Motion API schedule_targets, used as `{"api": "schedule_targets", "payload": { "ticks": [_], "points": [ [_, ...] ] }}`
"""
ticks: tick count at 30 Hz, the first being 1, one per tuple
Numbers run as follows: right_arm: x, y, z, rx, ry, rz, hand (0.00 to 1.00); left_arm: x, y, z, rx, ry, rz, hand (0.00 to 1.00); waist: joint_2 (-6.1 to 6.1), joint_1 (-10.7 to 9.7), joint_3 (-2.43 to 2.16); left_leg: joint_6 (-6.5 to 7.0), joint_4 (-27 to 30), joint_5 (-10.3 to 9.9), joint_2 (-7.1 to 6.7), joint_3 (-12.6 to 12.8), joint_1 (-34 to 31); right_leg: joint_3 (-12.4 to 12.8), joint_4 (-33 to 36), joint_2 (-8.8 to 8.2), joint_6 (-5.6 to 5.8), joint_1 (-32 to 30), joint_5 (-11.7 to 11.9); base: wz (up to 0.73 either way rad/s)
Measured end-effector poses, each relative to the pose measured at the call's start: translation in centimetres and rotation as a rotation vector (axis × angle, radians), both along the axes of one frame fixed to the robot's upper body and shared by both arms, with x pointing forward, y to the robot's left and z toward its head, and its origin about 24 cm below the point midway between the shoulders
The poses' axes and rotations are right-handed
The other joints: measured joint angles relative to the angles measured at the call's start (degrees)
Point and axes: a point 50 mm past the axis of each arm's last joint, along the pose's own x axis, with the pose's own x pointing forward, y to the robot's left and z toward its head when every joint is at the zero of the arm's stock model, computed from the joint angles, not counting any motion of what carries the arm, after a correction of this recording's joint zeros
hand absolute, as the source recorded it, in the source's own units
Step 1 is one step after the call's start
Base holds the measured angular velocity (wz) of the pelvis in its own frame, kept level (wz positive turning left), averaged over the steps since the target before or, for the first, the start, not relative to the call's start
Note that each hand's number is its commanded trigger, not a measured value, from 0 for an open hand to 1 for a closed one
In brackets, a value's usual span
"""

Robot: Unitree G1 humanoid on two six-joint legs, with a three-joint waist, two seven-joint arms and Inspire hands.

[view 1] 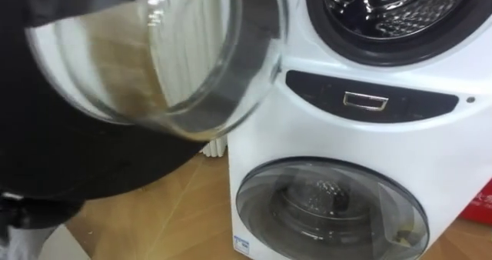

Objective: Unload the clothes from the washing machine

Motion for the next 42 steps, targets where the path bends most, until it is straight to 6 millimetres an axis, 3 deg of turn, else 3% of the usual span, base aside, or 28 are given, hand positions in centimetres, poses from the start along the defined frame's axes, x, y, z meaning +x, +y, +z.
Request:
{"api": "schedule_targets", "payload": {
  "ticks": [4, 7, 8, 9, 10, 11, 13, 14, 15, 16, 17, 18, 19, 20, 21, 22, 23, 24, 25, 27, 30, 32, 37, 40, 42],
  "points": [
    [0.3, 0.2, 0.0, -0.011, -0.008, 0.029, 0.0, 0.3, -2.0, -0.1, -0.006, 0.027, -0.122, 0.0, -0.03, -0.4, -0.29, 0.12, -1.5, 0.8, 0.71, 5.2, 0.0, -0.2, 0.0, -1.35, -1.14, -0.5, 0.1, 0.16],
    [0.6, 0.3, 0.0, -0.011, -0.025, 0.039, 0.0, 0.3, -3.6, 0.1, -0.016, 0.048, -0.228, 0.0, -0.44, -1.4, -0.57, 0.66, -2.5, 1.5, 1.83, 10.6, 0.1, -0.3, 0.2, -2.17, -1.3, -0.9, 0.1, 0.15],
    [0.5, 0.4, -0.1, -0.011, -0.023, 0.034, 0.0, 0.3, -4.2, 0.2, -0.02, 0.059, -0.275, 0.0, -0.69, -1.9, -0.74, 0.68, -2.7, 1.5, 2.74, 13.8, 0.4, -0.3, 0.2, -2.24, -1.37, -0.9, 0.1, 0.25],
    [0.6, 0.5, -0.1, -0.01, -0.024, 0.035, 0.0, 0.3, -4.9, 0.1, -0.039, 0.079, -0.338, 0.0, -1.28, -2.9, -1.1, 0.3, -3.8, 1.7, 2.82, 16.3, 1.0, -0.8, 0.1, -3.06, -1.46, -0.9, 0.0, 0.22],
    [0.7, 0.6, -0.2, -0.011, -0.024, 0.035, 0.0, 0.3, -5.3, 0.0, -0.047, 0.088, -0.37, 0.0, -1.5, -3.3, -1.22, -0.14, -4.4, 2.0, 2.6, 17.0, 1.4, -1.1, 0.0, -3.52, -1.5, -0.9, 0.0, 0.0],
    [1.0, 0.7, -0.2, -0.015, -0.033, 0.035, 0.0, 0.2, -6.1, 0.0, -0.065, 0.097, -0.434, 0.0, -1.65, -3.4, -1.13, -0.76, -4.1, 2.4, 2.01, 16.4, 1.7, -1.7, -0.2, -4.28, -1.55, -1.0, 0.0, -0.44],
    [1.7, 1.1, -0.3, -0.012, -0.04, 0.036, 0.0, 0.0, -7.2, -0.2, -0.091, 0.115, -0.526, 0.0, -1.63, -3.5, -1.06, -1.8, 0.8, 0.7, 1.26, 11.5, 0.4, -2.1, 0.7, -4.83, -1.53, -1.3, 0.0, -0.78],
    [2.2, 0.8, -0.2, -0.024, -0.044, 0.059, 0.0, -0.1, -8.1, -0.1, -0.12, 0.109, -0.59, 0.0, -1.12, -3.5, -1.01, -3.11, 12.2, -5.1, 1.18, 3.8, -2.9, -3.7, 4.4, -5.01, -1.48, -2.5, -0.3, -1.37],
    [3.1, -0.5, 0.4, -0.058, -0.066, 0.077, 0.0, -0.3, -8.9, 0.8, -0.166, 0.061, -0.654, 0.0, 2.91, -2.7, -1.32, -0.47, 23.4, -15.4, 2.74, -4.4, -5.3, -5.4, 15.9, -3.26, -1.78, -6.1, -2.2, -1.53],
    [3.3, -0.2, 0.3, -0.052, -0.072, 0.082, 0.0, -0.3, -9.0, 1.1, -0.17, 0.044, -0.679, 0.0, 1.99, -2.9, -1.26, 0.27, 25.5, -15.8, 2.74, -4.7, -4.5, -4.6, 20.7, -3.21, -1.43, -7.1, -3.8, -1.13],
    [3.4, 1.1, -0.1, -0.02, -0.087, 0.084, 0.0, -0.3, -9.1, 1.1, -0.169, 0.05, -0.701, 0.0, -1.3, -6.2, -1.86, -0.01, 24.7, -16.3, 2.88, -4.6, -3.4, -4.2, 24.9, -2.57, -0.54, -6.6, -6.5, -0.39],
    [3.5, 1.3, -0.2, -0.013, -0.097, 0.085, 0.0, -0.3, -9.6, 1.1, -0.217, 0.04, -0.712, 0.0, -2.19, -7.5, -1.8, -0.45, 21.9, -16.0, 2.81, -4.3, -3.7, -4.4, 26.1, -0.81, -0.76, -7.2, -7.5, -0.15],
    [3.4, 1.3, -0.2, -0.016, -0.096, 0.083, 0.0, -0.3, -9.9, 1.1, -0.243, 0.034, -0.724, 0.0, -2.19, -7.7, -1.86, -1.07, 19.7, -15.6, 2.69, -3.8, -3.6, -4.7, 25.3, -0.02, -0.78, -7.2, -7.6, -0.25],
    [3.3, 1.3, -0.2, -0.021, -0.092, 0.082, 0.0, -0.3, -10.4, 1.1, -0.265, 0.032, -0.754, 0.0, -2.11, -7.9, -2.07, -1.54, 14.1, -13.8, 2.63, -2.5, -2.3, -4.6, 19.9, 2.01, -1.03, -5.8, -7.1, -0.48],
    [3.3, 1.5, -0.3, -0.017, -0.091, 0.092, 0.0, -0.3, -10.6, 1.1, -0.275, 0.034, -0.773, 0.0, -2.33, -7.4, -2.17, -2.29, 8.3, -10.8, 2.44, -0.9, -0.6, -4.3, 12.5, 3.88, -1.74, -3.2, -4.4, -0.53],
    [3.6, 1.6, -0.3, -0.017, -0.094, 0.103, 0.0, -0.2, -10.7, 1.3, -0.278, 0.023, -0.779, 0.0, -2.23, -7.1, -2.1, -2.55, 6.3, -9.1, 2.03, -0.6, 0.0, -4.1, 9.5, 4.56, -2.16, -1.9, -2.0, -0.57],
    [4.1, 1.7, -0.2, -0.013, -0.104, 0.122, 0.0, 0.2, -10.8, 2.0, -0.28, -0.013, -0.796, 0.0, -2.23, -7.2, -1.98, -1.54, 3.8, -5.6, 0.86, -0.6, 0.3, -3.5, 4.1, 5.29, -3.19, 0.4, 0.2, -0.48],
    [4.8, 1.6, -0.2, -0.02, -0.12, 0.124, 0.0, 0.5, -11.0, 2.5, -0.289, -0.044, -0.809, 0.0, -1.25, -7.7, -1.14, -0.02, 3.1, -3.4, 1.0, -1.2, 0.5, -3.3, 2.2, 6.14, -3.83, 1.5, 0.5, -0.42],
    [4.8, 1.7, -0.2, -0.019, -0.121, 0.126, 0.0, 0.6, -11.1, 2.6, -0.3, -0.053, -0.816, 0.0, -0.95, -7.7, -1.12, -0.08, 2.4, -2.7, 0.97, -1.1, 1.0, -3.2, 1.9, 6.26, -3.84, 1.7, 0.4, -0.23],
    [5.0, 2.4, -0.3, -0.006, -0.126, 0.127, 0.0, 0.9, -12.4, 4.1, -0.345, -0.159, -0.909, 0.0, -0.87, -9.3, -1.22, -0.46, 0.1, -2.0, 0.67, -0.7, 3.2, -3.1, 1.5, 6.05, -3.95, 2.2, -1.3, -0.02],
    [5.7, 2.5, -0.3, -0.002, -0.149, 0.128, 0.0, 1.0, -14.2, 6.3, -0.371, -0.319, -1.033, 0.0, -1.05, -9.2, -1.17, -0.88, -2.4, -1.3, 0.71, 0.6, 5.0, -2.2, 1.3, 6.19, -4.77, 2.4, -1.7, -0.16],
    [6.1, 2.6, -0.2, -0.001, -0.17, 0.12, 0.0, 1.0, -14.9, 6.6, -0.374, -0.342, -1.069, 0.0, -1.11, -9.4, -1.11, -1.12, -2.5, -1.4, 0.71, 0.7, 5.6, -2.2, 0.9, 6.35, -5.02, 3.0, -1.9, -0.08],
    [6.9, 2.9, -0.2, 0.015, -0.195, 0.133, 0.0, 1.5, -16.1, 5.4, -0.409, -0.276, -1.103, 0.0, -1.55, -9.4, -0.8, -1.36, -3.8, -1.5, 0.74, 1.5, 6.3, -1.6, 0.0, 6.48, -5.19, 3.2, -2.4, -0.05],
    [7.3, 3.2, -0.2, 0.023, -0.201, 0.133, 0.0, 2.2, -16.1, 3.8, -0.383, -0.196, -1.074, 0.0, -1.75, -9.4, -0.61, -1.36, -4.6, -1.5, 0.71, 2.0, 6.4, -1.6, -0.6, 6.58, -5.2, 3.1, -2.4, -0.05],
    [7.2, 3.3, -0.2, 0.03, -0.202, 0.132, 0.0, 2.8, -15.9, 1.5, -0.372, -0.092, -1.031, 0.0, -1.82, -9.4, -0.57, -1.36, -5.5, -1.5, 0.69, 2.3, 6.6, -1.5, -0.8, 6.38, -5.2, 3.2, -2.4, -0.05]
  ]
}}
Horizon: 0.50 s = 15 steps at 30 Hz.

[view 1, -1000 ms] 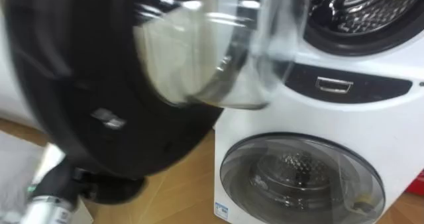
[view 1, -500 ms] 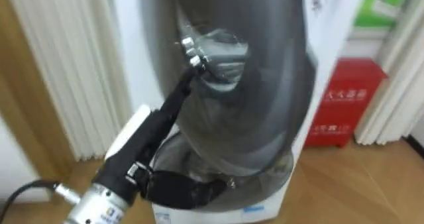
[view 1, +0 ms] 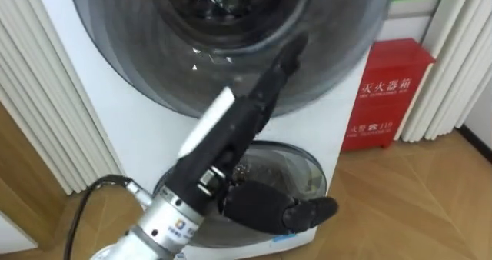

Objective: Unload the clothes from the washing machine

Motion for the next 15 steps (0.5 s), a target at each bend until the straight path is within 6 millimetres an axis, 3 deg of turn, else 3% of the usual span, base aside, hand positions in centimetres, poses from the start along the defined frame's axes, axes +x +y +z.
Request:
{"api": "schedule_targets", "payload": {
  "ticks": [1, 4, 6, 7, 9, 12, 15],
  "points": [
    [0.0, 0.0, 0.0, 0.002, -0.001, -0.002, 0.0, 0.0, 0.1, -0.6, 0.02, 0.021, 0.01, 0.0, -0.06, 0.0, 0.05, -0.03, -0.3, 0.0, -0.01, 0.0, 0.1, 0.0, 0.0, 0.01, 0.0, 0.0, 0.0, -0.03],
    [-0.2, 0.0, 0.0, 0.006, 0.002, -0.012, 0.0, -0.2, 1.0, -5.3, 0.139, 0.169, 0.087, 0.0, -0.43, 0.1, 0.3, -0.28, -1.9, 0.2, -0.09, 0.4, 1.4, -0.1, -0.1, 0.16, 0.0, 0.1, 0.0, -0.07],
    [0.0, 0.2, 0.0, 0.016, -0.012, -0.034, 0.0, -1.3, 3.2, -11.7, 0.271, 0.396, 0.203, 0.0, -0.62, 0.3, 0.32, -0.3, -2.4, 0.2, -0.32, 1.1, 2.4, -0.1, -0.1, 0.44, 0.02, 0.9, 0.0, -0.19],
    [-0.2, 0.2, 0.0, 0.018, -0.014, -0.037, 0.0, -1.9, 4.0, -13.3, 0.311, 0.458, 0.233, 0.0, -0.31, 0.3, 0.13, -0.3, -2.6, 0.2, -0.32, 1.3, 2.7, 0.0, -0.1, 0.51, 0.02, 1.0, 0.0, -0.18],
    [-0.4, 0.2, 0.0, 0.029, -0.032, -0.057, 0.0, -4.7, 7.6, -18.9, 0.443, 0.699, 0.365, 0.0, -0.78, 0.5, 0.32, -0.67, -2.7, -0.1, -0.03, 1.7, 3.3, 0.1, -0.1, 0.76, 0.02, 1.3, 0.0, -0.09],
    [-0.8, -0.3, 0.1, 0.027, -0.033, -0.102, 0.0, -9.0, 12.5, -23.2, 0.526, 0.96, 0.577, 0.0, -0.76, 2.0, 0.11, -1.08, -2.8, -0.6, 0.39, 2.6, 3.6, 0.2, -0.2, 1.06, 0.01, 0.9, 0.0, -0.18],
    [-1.3, -1.0, 0.2, 0.03, -0.03, -0.132, 0.0, -12.6, 15.7, -24.8, 0.55, 1.108, 0.762, 0.0, -0.2, 2.8, -0.42, -0.99, -3.0, -0.8, 0.34, 2.9, 4.0, -0.3, -0.1, 0.88, 0.02, 1.1, 0.0, -0.07]
  ]
}}
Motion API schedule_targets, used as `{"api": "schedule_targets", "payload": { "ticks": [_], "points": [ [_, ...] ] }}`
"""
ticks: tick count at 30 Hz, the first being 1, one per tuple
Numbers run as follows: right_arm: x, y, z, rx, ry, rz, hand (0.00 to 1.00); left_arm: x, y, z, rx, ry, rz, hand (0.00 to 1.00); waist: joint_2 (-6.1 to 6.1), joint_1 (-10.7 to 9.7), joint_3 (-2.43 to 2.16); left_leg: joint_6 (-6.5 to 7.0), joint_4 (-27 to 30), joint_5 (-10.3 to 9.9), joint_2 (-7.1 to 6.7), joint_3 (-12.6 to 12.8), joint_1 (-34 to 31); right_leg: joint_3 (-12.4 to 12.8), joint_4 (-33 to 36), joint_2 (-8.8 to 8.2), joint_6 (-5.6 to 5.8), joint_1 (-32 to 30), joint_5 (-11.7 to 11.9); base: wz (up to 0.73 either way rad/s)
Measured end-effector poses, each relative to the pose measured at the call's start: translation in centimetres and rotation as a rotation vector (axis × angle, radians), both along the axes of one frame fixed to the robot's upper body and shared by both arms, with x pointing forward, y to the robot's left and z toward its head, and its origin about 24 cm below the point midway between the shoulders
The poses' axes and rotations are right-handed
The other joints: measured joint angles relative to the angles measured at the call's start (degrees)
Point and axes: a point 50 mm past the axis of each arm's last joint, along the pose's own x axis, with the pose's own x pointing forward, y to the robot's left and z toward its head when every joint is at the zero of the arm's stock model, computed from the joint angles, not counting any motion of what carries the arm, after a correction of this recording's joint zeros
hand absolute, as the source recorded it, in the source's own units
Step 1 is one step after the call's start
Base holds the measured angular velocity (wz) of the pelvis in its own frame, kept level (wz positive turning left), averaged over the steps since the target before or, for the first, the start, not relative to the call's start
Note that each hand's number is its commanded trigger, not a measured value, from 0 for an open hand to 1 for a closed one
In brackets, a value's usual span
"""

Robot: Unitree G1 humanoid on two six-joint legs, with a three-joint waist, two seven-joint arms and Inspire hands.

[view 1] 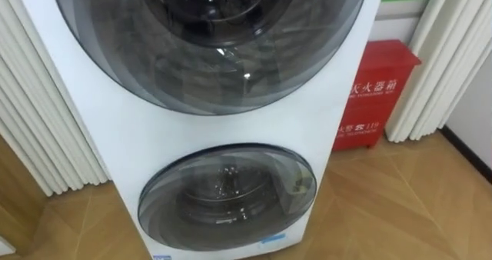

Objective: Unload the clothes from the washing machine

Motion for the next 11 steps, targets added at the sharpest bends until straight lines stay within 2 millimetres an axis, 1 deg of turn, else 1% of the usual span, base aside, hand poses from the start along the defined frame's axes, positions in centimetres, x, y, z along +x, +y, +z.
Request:
{"api": "schedule_targets", "payload": {
  "ticks": [1, 2, 3, 4, 5, 6, 7, 9, 11],
  "points": [
    [-0.1, -0.1, 0.0, 0.001, 0.002, -0.007, 0.0, -0.5, 0.3, -0.1, 0.008, 0.012, 0.024, 0.0, 0.15, 0.3, -0.01, 0.02, -0.1, 0.0, 0.0, 0.2, 0.3, 0.1, 0.0, -0.02, 0.0, 0.2, 0.0, -0.1],
    [-0.4, -0.3, 0.0, 0.01, 0.007, -0.034, 0.0, -1.8, 0.9, -0.5, 0.02, 0.046, 0.076, 0.0, 0.57, 0.6, -0.25, 0.04, -0.5, 0.0, 0.0, 0.3, 1.0, 0.1, 0.0, -0.09, 0.01, 0.7, 0.0, -0.07],
    [-0.7, -0.3, -0.1, 0.022, 0.017, -0.053, 0.0, -3.2, 1.3, -1.0, 0.03, 0.093, 0.126, 0.0, 0.61, 0.7, -0.22, 0.05, -0.8, 0.0, -0.08, 0.3, 1.5, 0.0, 0.0, -0.13, 0.01, 1.0, 0.0, -0.05],
    [-0.9, -0.3, -0.1, 0.027, 0.019, -0.063, 0.0, -3.9, 1.4, -1.2, 0.035, 0.117, 0.146, 0.0, 0.82, 0.7, -0.37, 0.06, -0.8, 0.0, -0.08, 0.4, 1.6, 0.0, 0.0, -0.13, 0.01, 1.0, 0.0, -0.04],
    [-1.0, -0.2, -0.2, 0.038, 0.015, -0.089, 0.0, -5.3, 1.5, -1.5, 0.046, 0.154, 0.178, 0.0, 1.07, 0.7, -0.56, 0.1, -0.8, 0.0, -0.28, 0.4, 1.6, -0.1, 0.0, -0.14, 0.02, 1.1, 0.0, -0.05],
    [-1.3, -0.1, -0.3, 0.046, 0.018, -0.107, 0.0, -6.3, 1.4, -1.7, 0.056, 0.181, 0.204, 0.0, 1.13, 0.8, -0.53, 0.11, -0.8, -0.1, -0.32, 0.4, 1.6, -0.1, 0.0, -0.17, 0.1, 1.1, -0.1, 0.0],
    [-1.5, 0.0, -0.3, 0.051, 0.02, -0.118, 0.0, -6.9, 1.4, -1.8, 0.059, 0.195, 0.221, 0.0, 1.1, 1.0, -0.51, 0.11, -0.8, -0.1, -0.32, 0.4, 1.6, -0.1, -0.1, -0.16, 0.12, 1.2, -0.1, 0.0],
    [-2.6, 0.5, -0.6, 0.078, 0.04, -0.159, 0.0, -9.4, 1.1, -2.3, 0.068, 0.276, 0.292, 0.0, 0.77, 1.9, -0.45, 0.09, -0.8, -0.1, -0.33, 0.4, 2.2, 0.1, -0.6, -0.13, 0.17, 2.0, -0.2, -0.02],
    [-3.2, 0.7, -0.7, 0.096, 0.051, -0.179, 0.0, -10.6, 0.5, -2.6, 0.059, 0.323, 0.34, 0.0, 0.56, 2.4, -0.41, 0.05, -0.7, -0.2, -0.39, 0.4, 2.4, 0.2, -0.9, -0.23, 0.23, 2.2, -0.4, -0.03]
  ]
}}
